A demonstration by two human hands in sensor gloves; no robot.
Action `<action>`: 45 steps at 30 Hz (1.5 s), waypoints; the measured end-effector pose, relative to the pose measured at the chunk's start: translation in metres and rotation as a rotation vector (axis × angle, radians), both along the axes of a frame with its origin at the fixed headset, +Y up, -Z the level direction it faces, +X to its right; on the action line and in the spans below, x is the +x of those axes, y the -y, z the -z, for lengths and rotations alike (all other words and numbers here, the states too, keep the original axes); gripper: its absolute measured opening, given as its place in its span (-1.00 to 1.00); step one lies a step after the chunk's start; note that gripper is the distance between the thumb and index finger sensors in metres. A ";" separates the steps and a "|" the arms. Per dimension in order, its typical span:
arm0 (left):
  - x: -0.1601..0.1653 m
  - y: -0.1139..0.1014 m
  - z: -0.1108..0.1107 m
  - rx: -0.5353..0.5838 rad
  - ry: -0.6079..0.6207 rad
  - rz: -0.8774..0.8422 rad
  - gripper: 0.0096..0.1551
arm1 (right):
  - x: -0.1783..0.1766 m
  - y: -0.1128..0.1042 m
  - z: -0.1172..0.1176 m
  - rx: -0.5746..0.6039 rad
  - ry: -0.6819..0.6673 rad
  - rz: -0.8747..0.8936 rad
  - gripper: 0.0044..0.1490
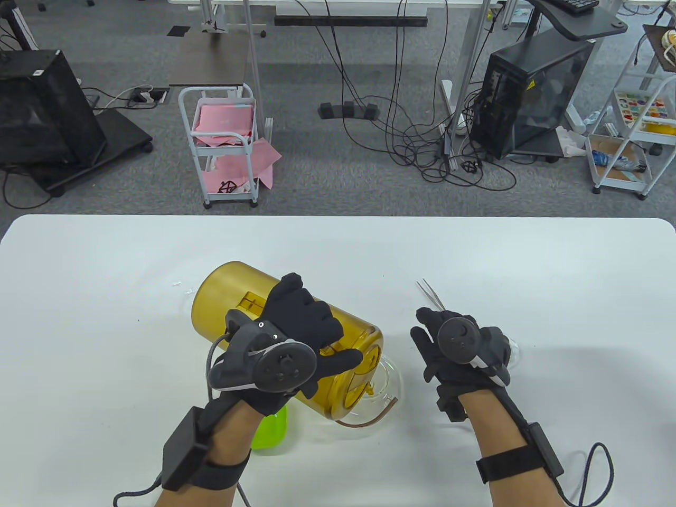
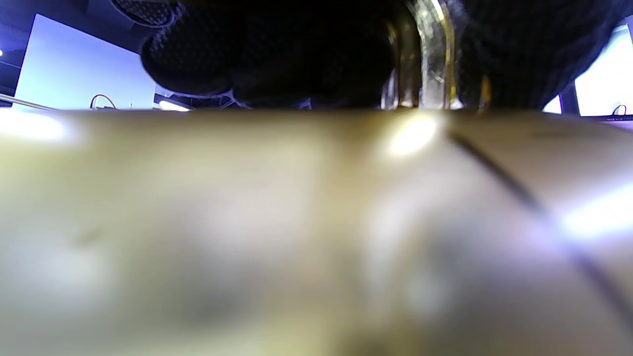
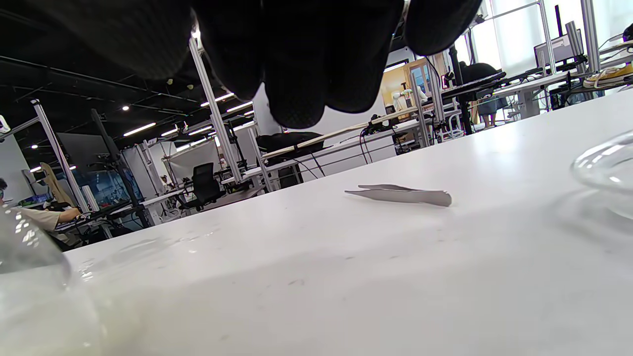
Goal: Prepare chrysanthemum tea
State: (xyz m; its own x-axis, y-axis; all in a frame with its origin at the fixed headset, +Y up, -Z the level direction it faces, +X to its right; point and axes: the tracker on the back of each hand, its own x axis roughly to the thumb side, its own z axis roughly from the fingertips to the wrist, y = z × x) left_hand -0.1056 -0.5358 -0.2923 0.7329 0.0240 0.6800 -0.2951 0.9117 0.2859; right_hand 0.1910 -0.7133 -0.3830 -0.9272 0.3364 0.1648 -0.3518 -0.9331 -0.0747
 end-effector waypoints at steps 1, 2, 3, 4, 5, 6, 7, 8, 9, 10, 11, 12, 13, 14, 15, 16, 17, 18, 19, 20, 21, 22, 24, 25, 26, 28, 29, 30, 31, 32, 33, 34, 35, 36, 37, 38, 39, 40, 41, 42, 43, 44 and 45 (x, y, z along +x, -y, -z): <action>0.000 0.000 0.000 0.003 0.000 0.000 -0.45 | 0.000 0.000 0.000 0.001 0.000 0.001 -0.29; 0.000 0.000 0.000 0.003 -0.001 0.002 -0.44 | 0.000 0.000 0.000 0.002 0.000 0.001 -0.29; 0.000 0.000 0.000 0.003 0.000 0.002 -0.44 | 0.000 0.000 0.000 0.002 0.000 0.001 -0.29; 0.001 0.000 0.000 0.005 0.000 0.003 -0.45 | 0.000 0.000 0.000 0.003 0.000 0.001 -0.29; 0.001 0.000 -0.001 0.005 0.000 0.003 -0.44 | 0.000 0.000 0.000 0.003 0.000 0.001 -0.29; 0.001 0.000 -0.001 0.005 0.001 0.004 -0.44 | 0.000 0.000 0.000 0.003 0.000 0.001 -0.29; 0.001 0.000 -0.001 0.005 0.002 0.003 -0.44 | 0.000 0.000 0.000 0.003 0.000 0.001 -0.29; 0.001 0.000 -0.001 0.005 0.002 0.003 -0.45 | 0.000 0.000 0.000 0.003 0.000 0.001 -0.29; 0.001 0.000 -0.001 0.003 0.002 0.003 -0.44 | 0.000 0.000 0.000 0.003 0.000 0.001 -0.29; 0.001 0.000 -0.001 0.002 0.002 0.003 -0.44 | 0.000 0.000 0.000 0.003 0.000 0.001 -0.29; 0.001 0.000 -0.001 0.003 0.002 0.002 -0.45 | 0.000 0.000 0.000 0.003 0.000 0.001 -0.29; 0.001 0.000 -0.001 0.003 0.002 0.002 -0.45 | 0.000 0.000 0.000 0.003 0.000 0.001 -0.29; 0.001 0.000 -0.001 0.004 0.000 0.003 -0.45 | 0.000 0.000 0.000 0.003 0.000 0.001 -0.29; 0.001 0.001 -0.001 0.005 -0.001 0.002 -0.45 | 0.000 0.000 0.000 0.003 0.000 0.001 -0.29; 0.001 0.000 -0.001 0.005 -0.001 0.002 -0.45 | 0.000 0.000 0.000 0.003 0.000 0.001 -0.29; 0.001 0.000 0.000 0.004 -0.002 0.001 -0.45 | 0.000 0.000 0.000 0.003 0.000 0.001 -0.29; 0.001 0.000 0.000 0.004 -0.001 0.001 -0.45 | 0.000 0.000 0.000 0.003 0.000 0.001 -0.29; 0.001 0.000 0.000 0.004 -0.002 0.001 -0.44 | 0.000 0.000 0.000 0.004 -0.002 -0.002 -0.29; 0.001 0.000 0.000 0.003 -0.002 0.001 -0.44 | 0.000 0.000 0.000 0.004 -0.001 -0.002 -0.29; 0.001 0.000 0.000 0.002 -0.003 0.000 -0.45 | 0.000 0.000 0.000 0.004 -0.001 -0.002 -0.29; 0.000 0.001 0.001 0.000 -0.005 -0.002 -0.44 | 0.000 0.000 0.000 0.004 -0.001 -0.003 -0.29; -0.001 0.001 0.002 -0.008 -0.009 -0.005 -0.45 | 0.000 0.000 0.000 0.004 -0.001 -0.003 -0.29; -0.006 0.001 0.007 -0.035 -0.010 -0.022 -0.44 | 0.000 0.000 0.000 0.004 -0.001 -0.003 -0.29; -0.009 0.002 0.009 -0.053 -0.008 -0.036 -0.44 | 0.000 0.000 0.000 0.004 -0.001 -0.003 -0.29; -0.013 0.002 0.013 -0.061 -0.009 -0.059 -0.44 | 0.000 0.000 0.000 0.004 -0.001 -0.003 -0.29; -0.023 0.004 0.020 -0.105 -0.005 -0.106 -0.44 | 0.000 0.000 0.000 0.005 0.004 -0.006 -0.30; -0.031 0.005 0.025 -0.130 0.001 -0.149 -0.43 | 0.000 0.000 0.000 0.005 0.004 -0.006 -0.29; -0.036 0.006 0.029 -0.146 0.004 -0.179 -0.43 | 0.000 0.000 0.000 0.003 0.003 -0.003 -0.29; -0.045 0.008 0.034 -0.172 0.002 -0.224 -0.43 | 0.000 0.000 0.000 0.003 0.003 -0.003 -0.29; -0.051 0.009 0.038 -0.187 0.000 -0.259 -0.43 | 0.000 0.000 0.000 0.003 0.003 -0.005 -0.29; -0.062 0.011 0.044 -0.208 -0.005 -0.312 -0.42 | 0.000 0.000 0.000 0.004 0.004 -0.006 -0.29; -0.070 0.012 0.048 -0.226 -0.009 -0.342 -0.42 | 0.001 0.000 0.000 0.004 0.005 -0.004 -0.29; -0.084 0.014 0.054 -0.256 -0.019 -0.396 -0.42 | 0.002 -0.001 0.000 0.005 0.008 0.003 -0.29; -0.095 0.016 0.058 -0.270 -0.031 -0.445 -0.42 | 0.002 -0.001 0.000 0.006 0.011 0.005 -0.29; -0.112 0.020 0.064 -0.282 -0.054 -0.520 -0.42 | 0.003 -0.002 0.000 0.009 0.013 0.007 -0.29; -0.124 0.024 0.067 -0.291 -0.072 -0.570 -0.41 | 0.003 -0.002 0.000 0.010 0.015 0.008 -0.29; -0.143 0.031 0.073 -0.293 -0.100 -0.654 -0.41 | 0.004 -0.002 0.000 0.011 0.016 0.011 -0.29; -0.155 0.037 0.076 -0.290 -0.126 -0.716 -0.41 | 0.004 -0.002 0.000 0.011 0.017 0.013 -0.29; -0.175 0.049 0.081 -0.281 -0.179 -0.819 -0.41 | 0.004 -0.002 0.000 0.010 0.018 0.016 -0.28; -0.190 0.059 0.084 -0.267 -0.233 -0.905 -0.41 | 0.003 -0.002 0.000 0.010 0.018 0.017 -0.28; -0.202 0.067 0.085 -0.257 -0.276 -0.968 -0.41 | 0.003 -0.002 0.000 0.009 0.018 0.016 -0.28; -0.215 0.074 0.086 -0.238 -0.339 -1.077 -0.41 | 0.003 -0.002 0.000 0.010 0.017 0.015 -0.27; -0.224 0.079 0.084 -0.254 -0.380 -1.107 -0.41 | 0.003 -0.002 0.000 0.011 0.017 0.015 -0.27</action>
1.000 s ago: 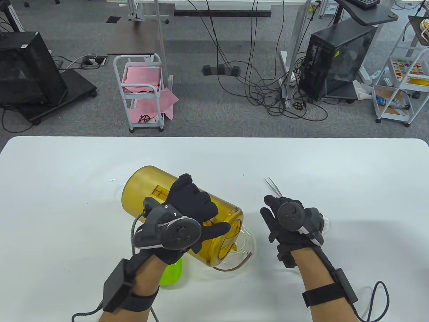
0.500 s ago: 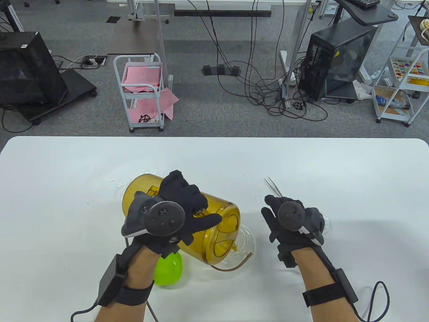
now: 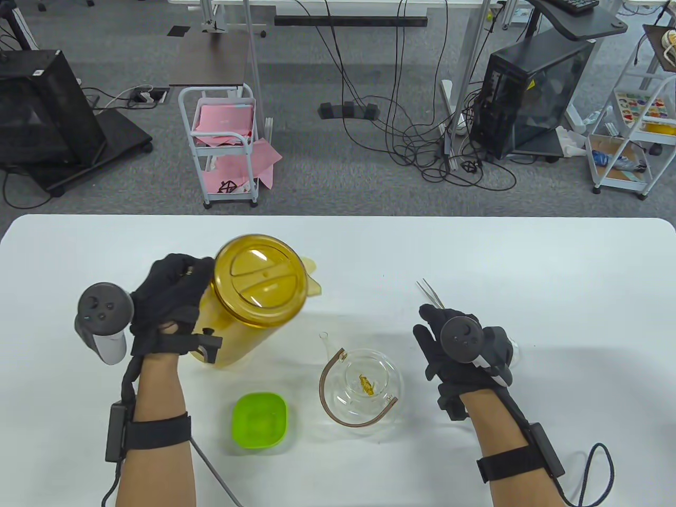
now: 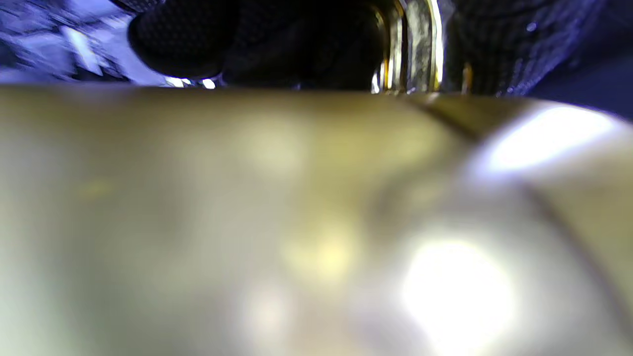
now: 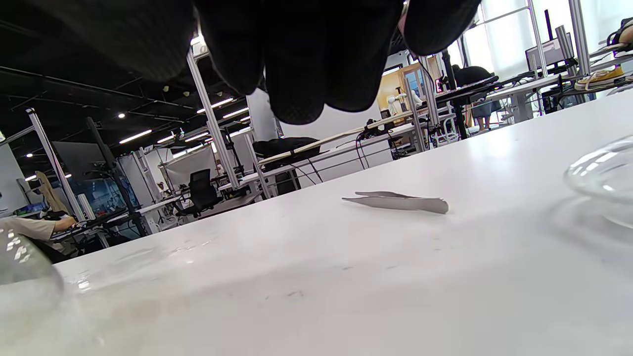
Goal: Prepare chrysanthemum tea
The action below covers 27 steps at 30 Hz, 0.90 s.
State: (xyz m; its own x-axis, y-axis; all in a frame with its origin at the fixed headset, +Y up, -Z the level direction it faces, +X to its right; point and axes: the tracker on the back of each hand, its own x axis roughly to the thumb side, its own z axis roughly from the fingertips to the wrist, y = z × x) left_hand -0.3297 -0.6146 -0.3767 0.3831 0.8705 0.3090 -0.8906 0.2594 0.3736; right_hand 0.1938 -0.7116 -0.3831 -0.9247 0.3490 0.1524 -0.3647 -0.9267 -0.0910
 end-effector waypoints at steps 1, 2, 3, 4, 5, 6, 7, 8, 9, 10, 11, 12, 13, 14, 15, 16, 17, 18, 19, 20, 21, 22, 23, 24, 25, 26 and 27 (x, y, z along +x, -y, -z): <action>-0.009 0.008 -0.001 -0.006 -0.070 -0.042 -0.40 | 0.000 0.000 0.000 0.003 0.003 0.000 -0.26; -0.018 0.017 -0.001 0.002 -0.138 -0.098 -0.39 | 0.001 0.000 0.000 0.004 0.007 0.001 -0.26; -0.024 0.024 -0.001 -0.001 -0.158 -0.137 -0.37 | 0.002 0.000 0.000 0.004 0.009 0.004 -0.25; -0.030 0.033 0.000 -0.009 -0.176 -0.182 -0.35 | 0.002 0.000 0.000 0.003 0.011 0.009 -0.25; -0.034 0.040 0.001 -0.008 -0.192 -0.200 -0.33 | 0.003 0.000 0.000 0.002 0.011 0.009 -0.25; -0.038 0.045 0.001 -0.017 -0.208 -0.198 -0.32 | 0.003 0.000 0.000 0.002 0.012 0.007 -0.25; -0.041 0.047 0.001 -0.030 -0.193 -0.177 -0.31 | 0.003 0.000 0.000 0.003 0.012 0.006 -0.24; -0.041 0.043 0.002 -0.002 -0.163 -0.147 -0.30 | 0.003 -0.001 0.000 0.005 0.013 0.010 -0.24; -0.038 0.038 -0.001 -0.049 -0.211 -0.076 -0.30 | 0.004 -0.002 0.000 0.011 0.015 0.016 -0.24; -0.036 0.034 -0.003 -0.068 -0.240 -0.009 -0.29 | 0.005 -0.004 -0.001 0.018 0.018 0.021 -0.23; -0.033 0.029 -0.006 -0.092 -0.285 0.058 -0.25 | 0.007 -0.008 -0.002 0.035 0.021 0.032 -0.23; -0.030 0.025 -0.008 -0.087 -0.299 0.084 -0.21 | 0.009 -0.011 -0.003 0.049 0.025 0.043 -0.23; -0.024 0.015 -0.014 -0.031 -0.329 0.126 -0.19 | 0.012 -0.015 -0.004 0.067 0.030 0.060 -0.23; -0.017 0.002 -0.020 0.018 -0.373 0.200 -0.13 | 0.015 -0.020 -0.005 0.085 0.036 0.078 -0.23; -0.011 -0.007 -0.026 0.050 -0.386 0.247 -0.10 | 0.017 -0.022 -0.005 0.095 0.038 0.088 -0.23; 0.001 -0.024 -0.035 0.127 -0.379 0.298 -0.11 | 0.018 -0.026 -0.007 0.109 0.040 0.102 -0.23; 0.009 -0.034 -0.041 0.179 -0.366 0.320 -0.14 | 0.019 -0.027 -0.007 0.115 0.040 0.108 -0.23; 0.023 -0.048 -0.050 0.241 -0.318 0.347 -0.19 | 0.020 -0.030 -0.008 0.125 0.039 0.111 -0.24; 0.034 -0.058 -0.056 0.272 -0.263 0.367 -0.23 | 0.020 -0.032 -0.009 0.132 0.037 0.113 -0.24; 0.046 -0.065 -0.062 0.291 -0.192 0.386 -0.25 | 0.021 -0.033 -0.010 0.136 0.036 0.115 -0.24; 0.057 -0.070 -0.065 0.300 -0.134 0.403 -0.28 | 0.021 -0.034 -0.011 0.139 0.035 0.117 -0.24; 0.070 -0.072 -0.066 0.295 -0.047 0.434 -0.30 | 0.021 -0.035 -0.011 0.142 0.035 0.118 -0.24; 0.079 -0.071 -0.066 0.278 0.016 0.462 -0.31 | 0.022 -0.036 -0.011 0.142 0.035 0.119 -0.24; 0.091 -0.064 -0.064 0.230 0.111 0.512 -0.32 | 0.024 -0.037 -0.011 0.143 0.037 0.122 -0.25; 0.102 -0.053 -0.062 0.193 0.171 0.554 -0.32 | 0.026 -0.037 -0.011 0.143 0.038 0.127 -0.25; 0.107 -0.044 -0.060 0.166 0.206 0.584 -0.33 | 0.026 -0.037 -0.011 0.143 0.039 0.127 -0.25; 0.113 -0.027 -0.057 0.127 0.249 0.625 -0.32 | 0.028 -0.038 -0.010 0.141 0.042 0.125 -0.25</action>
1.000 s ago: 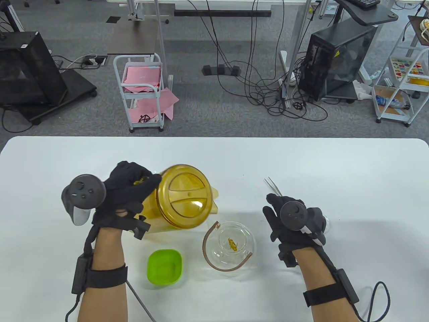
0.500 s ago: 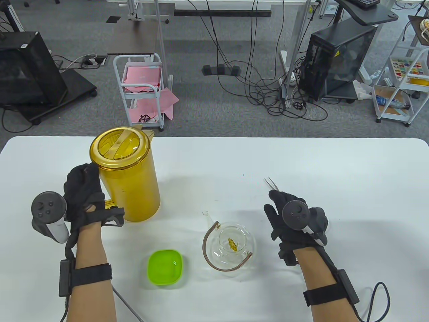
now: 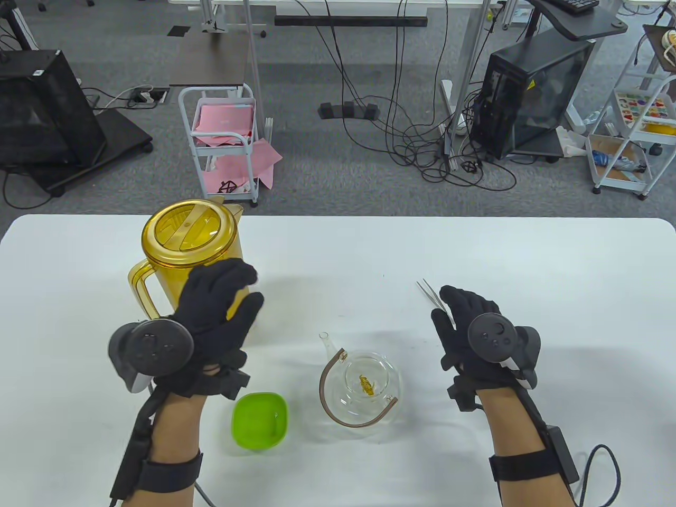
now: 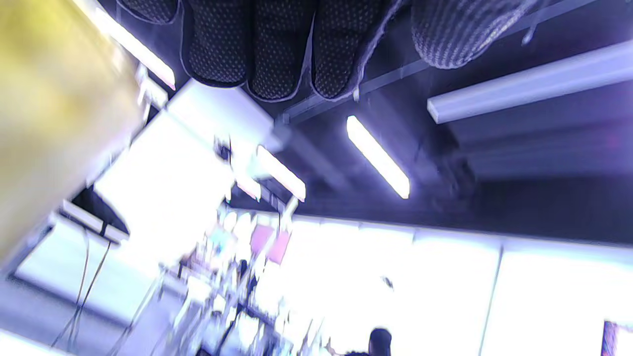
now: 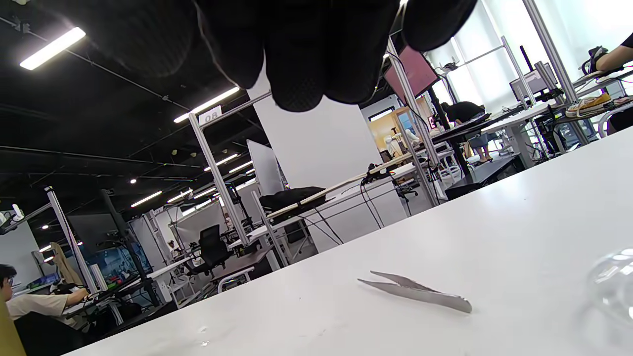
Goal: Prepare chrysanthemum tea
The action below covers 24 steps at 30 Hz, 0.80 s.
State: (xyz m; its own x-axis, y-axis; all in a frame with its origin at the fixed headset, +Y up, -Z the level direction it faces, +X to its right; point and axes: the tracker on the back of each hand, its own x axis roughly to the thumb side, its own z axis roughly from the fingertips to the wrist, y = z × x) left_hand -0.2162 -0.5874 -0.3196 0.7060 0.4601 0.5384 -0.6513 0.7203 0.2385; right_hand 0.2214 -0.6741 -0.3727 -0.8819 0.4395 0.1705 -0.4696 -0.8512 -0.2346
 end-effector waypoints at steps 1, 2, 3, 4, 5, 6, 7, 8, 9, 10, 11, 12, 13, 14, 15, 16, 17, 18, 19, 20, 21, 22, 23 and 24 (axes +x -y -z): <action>0.003 0.014 0.002 -0.018 0.001 0.039 -0.32 | 0.001 0.000 0.001 -0.004 0.003 -0.002 -0.25; 0.004 0.030 0.004 -0.044 -0.009 0.077 -0.32 | 0.002 0.001 0.001 -0.008 0.006 0.000 -0.26; 0.002 0.046 0.006 -0.069 -0.008 0.098 -0.32 | 0.003 0.001 0.002 -0.013 0.009 0.001 -0.26; -0.001 0.058 0.008 -0.083 -0.017 0.104 -0.32 | 0.003 0.002 0.002 -0.016 0.010 0.000 -0.26; -0.005 0.072 0.011 -0.107 -0.027 0.099 -0.32 | 0.003 0.003 0.002 -0.017 0.013 -0.003 -0.26; -0.007 0.079 0.012 -0.130 -0.023 0.099 -0.31 | 0.003 0.003 0.003 -0.019 0.014 -0.004 -0.26; -0.010 0.088 0.014 -0.165 -0.015 0.102 -0.31 | 0.002 0.004 0.003 -0.026 0.015 -0.008 -0.26; -0.013 0.094 0.015 -0.175 -0.033 0.114 -0.31 | 0.001 0.004 0.004 -0.030 0.018 -0.013 -0.26; -0.016 0.099 0.015 -0.193 -0.052 0.131 -0.31 | 0.001 0.004 0.004 -0.039 0.024 -0.019 -0.26; -0.018 0.102 0.016 -0.203 -0.058 0.139 -0.31 | 0.002 0.005 0.004 -0.048 0.030 -0.030 -0.25; -0.020 0.105 0.016 -0.210 -0.067 0.144 -0.31 | 0.004 0.005 0.004 -0.058 0.048 -0.052 -0.25; -0.021 0.107 0.017 -0.215 -0.076 0.144 -0.31 | 0.006 0.005 0.004 -0.063 0.067 -0.070 -0.24; -0.021 0.109 0.018 -0.223 -0.087 0.143 -0.31 | 0.012 0.004 0.004 -0.074 0.120 -0.098 -0.24; -0.022 0.111 0.019 -0.225 -0.088 0.142 -0.31 | 0.015 0.004 0.005 -0.088 0.160 -0.116 -0.24; -0.022 0.113 0.020 -0.230 -0.096 0.143 -0.31 | 0.023 0.005 0.006 -0.130 0.231 -0.154 -0.23; -0.022 0.114 0.020 -0.237 -0.098 0.144 -0.31 | 0.027 0.006 0.007 -0.177 0.274 -0.175 -0.23; -0.021 0.116 0.021 -0.249 -0.093 0.153 -0.31 | 0.035 0.009 0.009 -0.261 0.350 -0.215 -0.22; -0.020 0.117 0.021 -0.249 -0.093 0.157 -0.31 | 0.040 0.012 0.010 -0.319 0.387 -0.243 -0.21; -0.020 0.118 0.022 -0.244 -0.095 0.161 -0.31 | 0.046 0.018 0.013 -0.416 0.425 -0.271 -0.20; -0.019 0.118 0.022 -0.248 -0.094 0.165 -0.31 | 0.051 0.024 0.015 -0.524 0.451 -0.285 -0.19; -0.019 0.118 0.022 -0.248 -0.093 0.165 -0.31 | 0.054 0.029 0.017 -0.591 0.464 -0.292 -0.17; -0.019 0.118 0.022 -0.245 -0.092 0.163 -0.31 | 0.055 0.034 0.018 -0.630 0.472 -0.300 -0.16; -0.019 0.119 0.022 -0.244 -0.088 0.163 -0.31 | 0.057 0.041 0.021 -0.642 0.492 -0.315 -0.17; -0.018 0.118 0.022 -0.243 -0.087 0.164 -0.31 | 0.057 0.043 0.022 -0.645 0.502 -0.320 -0.17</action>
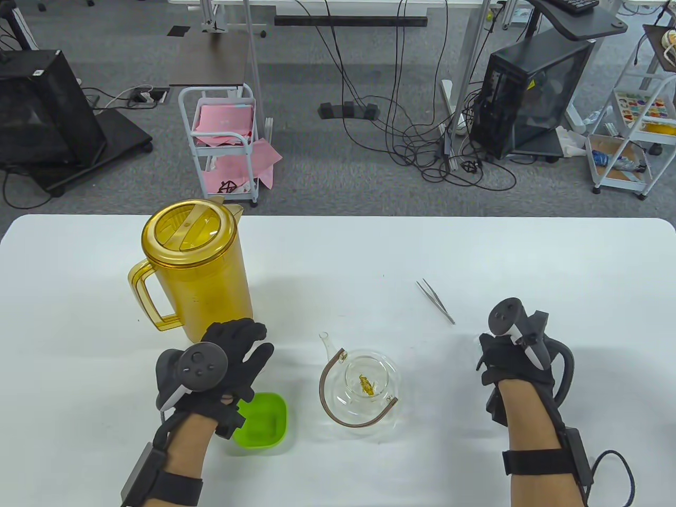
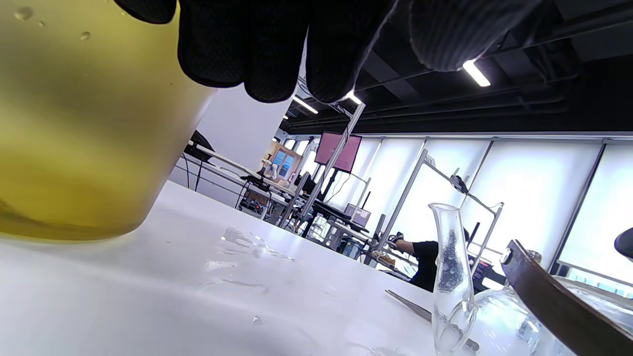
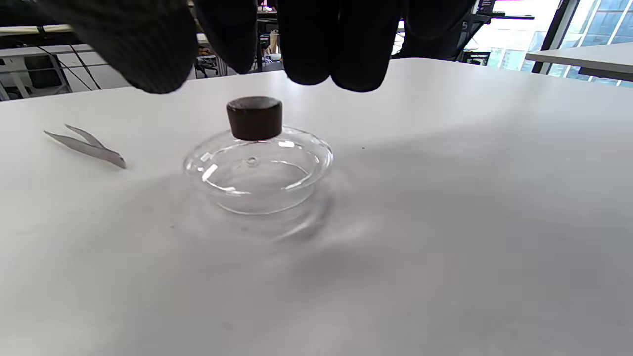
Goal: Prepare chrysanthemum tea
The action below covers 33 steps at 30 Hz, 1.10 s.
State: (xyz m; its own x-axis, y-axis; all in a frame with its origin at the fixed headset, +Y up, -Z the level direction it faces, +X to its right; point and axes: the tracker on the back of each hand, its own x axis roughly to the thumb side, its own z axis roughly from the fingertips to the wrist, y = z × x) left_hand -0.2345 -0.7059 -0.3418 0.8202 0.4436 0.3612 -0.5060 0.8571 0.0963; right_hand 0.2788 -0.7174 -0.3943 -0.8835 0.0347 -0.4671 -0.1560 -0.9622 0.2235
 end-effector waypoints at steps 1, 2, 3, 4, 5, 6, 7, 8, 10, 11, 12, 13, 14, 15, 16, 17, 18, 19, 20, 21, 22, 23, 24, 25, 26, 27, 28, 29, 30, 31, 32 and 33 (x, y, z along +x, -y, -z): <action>0.000 0.000 0.000 0.003 0.002 0.005 -0.31 | 0.000 0.004 0.001 -0.009 0.012 -0.015 -0.18; 0.001 0.000 0.000 0.005 0.003 0.006 -0.31 | -0.001 0.007 0.002 -0.018 0.014 -0.029 -0.19; 0.001 0.000 0.000 0.004 0.004 0.006 -0.31 | -0.002 0.009 0.003 -0.016 0.016 -0.035 -0.20; 0.002 0.001 0.000 0.002 0.006 0.005 -0.31 | -0.002 0.010 0.004 -0.010 0.018 -0.041 -0.21; 0.003 0.002 0.000 0.000 0.010 0.005 -0.31 | -0.003 0.012 0.004 -0.002 0.015 -0.048 -0.23; 0.004 0.002 0.000 -0.002 0.013 0.007 -0.31 | -0.003 0.013 0.005 0.004 0.012 -0.050 -0.24; 0.006 0.003 0.000 -0.005 0.016 0.014 -0.31 | -0.003 0.015 0.006 0.012 0.011 -0.050 -0.25; 0.008 0.003 0.000 -0.006 0.020 0.019 -0.31 | -0.003 0.019 0.007 0.016 0.011 -0.045 -0.25; 0.009 0.003 0.000 -0.004 0.022 0.019 -0.31 | -0.003 0.023 0.008 0.041 0.008 -0.054 -0.25; 0.010 0.003 0.000 -0.004 0.022 0.018 -0.32 | -0.004 0.023 0.008 0.068 -0.006 -0.072 -0.26; 0.010 0.004 0.000 -0.004 0.023 0.018 -0.31 | -0.005 0.022 0.008 0.078 -0.019 -0.077 -0.27; 0.010 0.003 -0.001 -0.004 0.021 0.018 -0.31 | -0.006 0.020 0.006 0.133 -0.035 -0.064 -0.29; 0.010 0.003 -0.001 -0.004 0.020 0.018 -0.31 | -0.009 0.018 0.006 0.189 -0.066 -0.047 -0.29; 0.010 0.003 -0.001 -0.003 0.020 0.017 -0.31 | -0.011 0.015 0.005 0.221 -0.093 -0.047 -0.29; 0.010 0.003 -0.001 -0.002 0.019 0.016 -0.32 | -0.016 0.009 0.003 0.279 -0.121 -0.032 -0.30; 0.010 0.003 -0.001 -0.001 0.019 0.016 -0.32 | -0.022 0.004 0.000 0.334 -0.162 -0.013 -0.30; 0.010 0.003 -0.001 -0.001 0.019 0.017 -0.31 | -0.029 -0.003 -0.003 0.392 -0.200 0.001 -0.30; 0.010 0.003 -0.001 -0.003 0.020 0.019 -0.31 | -0.037 -0.011 -0.007 0.448 -0.240 0.017 -0.30; 0.010 0.004 -0.001 -0.007 0.020 0.020 -0.32 | -0.043 -0.017 -0.010 0.490 -0.283 0.041 -0.30; 0.010 0.005 0.000 -0.009 0.020 0.021 -0.32 | -0.054 -0.026 -0.015 0.554 -0.355 0.086 -0.31; 0.010 0.005 0.000 -0.011 0.019 0.022 -0.32 | -0.061 -0.031 -0.018 0.585 -0.391 0.106 -0.31; 0.009 0.006 0.000 -0.015 0.019 0.024 -0.32 | -0.073 -0.039 -0.024 0.625 -0.449 0.128 -0.31; 0.009 0.006 0.000 -0.017 0.017 0.023 -0.32 | -0.085 -0.046 -0.030 0.654 -0.508 0.137 -0.31; 0.009 0.006 0.000 -0.018 0.017 0.022 -0.32 | -0.095 -0.050 -0.035 0.668 -0.556 0.143 -0.31; 0.009 0.006 0.000 -0.019 0.017 0.021 -0.32 | -0.106 -0.054 -0.040 0.674 -0.622 0.155 -0.31; 0.009 0.006 0.000 -0.019 0.017 0.021 -0.32 | -0.117 -0.057 -0.044 0.668 -0.682 0.163 -0.31; 0.008 0.006 0.000 -0.019 0.015 0.021 -0.32 | -0.127 -0.059 -0.050 0.672 -0.739 0.173 -0.31; 0.008 0.005 0.000 -0.018 0.014 0.020 -0.32 | -0.137 -0.061 -0.056 0.681 -0.778 0.177 -0.31; 0.007 0.005 0.001 -0.019 0.013 0.017 -0.32 | -0.145 -0.063 -0.061 0.657 -0.818 0.163 -0.31; 0.007 0.005 0.001 -0.017 0.011 0.016 -0.32 | -0.152 -0.065 -0.065 0.626 -0.850 0.151 -0.31; 0.007 0.005 0.001 -0.018 0.012 0.016 -0.32 | -0.160 -0.066 -0.072 0.617 -0.879 0.149 -0.31; 0.007 0.005 0.001 -0.018 0.013 0.017 -0.32 | -0.168 -0.068 -0.077 0.588 -0.913 0.140 -0.31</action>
